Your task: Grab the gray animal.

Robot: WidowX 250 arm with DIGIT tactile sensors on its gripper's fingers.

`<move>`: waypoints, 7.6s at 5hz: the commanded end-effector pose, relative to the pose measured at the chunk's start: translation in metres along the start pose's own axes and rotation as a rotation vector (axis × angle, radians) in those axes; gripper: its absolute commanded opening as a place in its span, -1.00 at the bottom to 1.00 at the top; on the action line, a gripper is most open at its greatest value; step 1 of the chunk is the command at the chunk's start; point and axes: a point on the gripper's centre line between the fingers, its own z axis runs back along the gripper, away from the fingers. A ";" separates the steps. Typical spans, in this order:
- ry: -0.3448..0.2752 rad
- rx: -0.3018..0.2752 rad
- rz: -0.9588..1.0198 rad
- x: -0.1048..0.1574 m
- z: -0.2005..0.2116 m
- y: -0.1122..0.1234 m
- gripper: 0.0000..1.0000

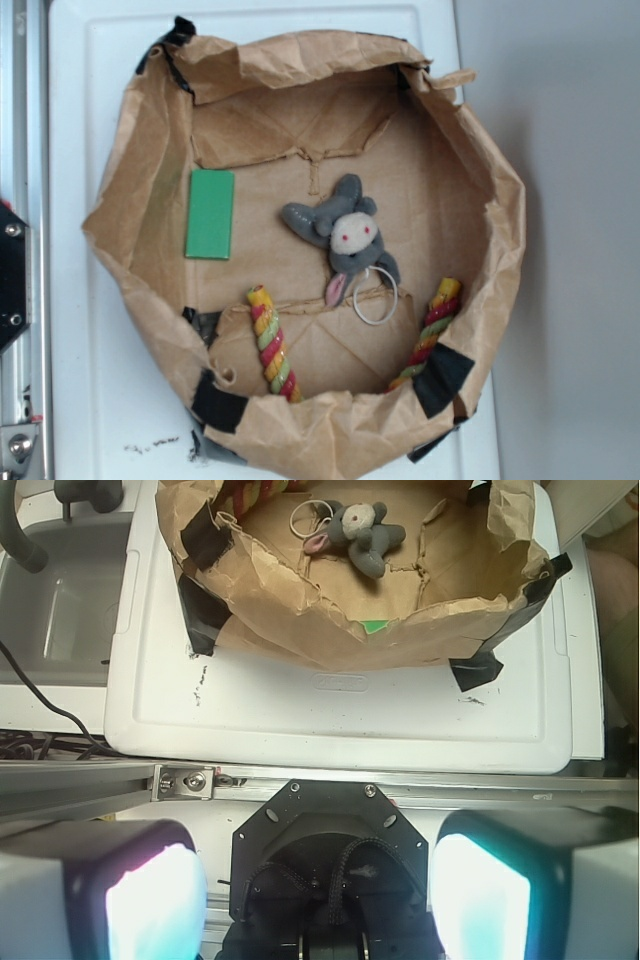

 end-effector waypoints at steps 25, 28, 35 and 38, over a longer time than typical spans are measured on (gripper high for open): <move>-0.090 -0.237 -0.562 0.189 -0.153 0.047 1.00; 0.009 -0.100 -0.600 0.204 -0.209 0.035 1.00; -0.038 -0.422 -0.507 0.219 -0.080 0.055 -1.00; -0.119 -0.451 -0.587 0.181 -0.051 0.068 -1.00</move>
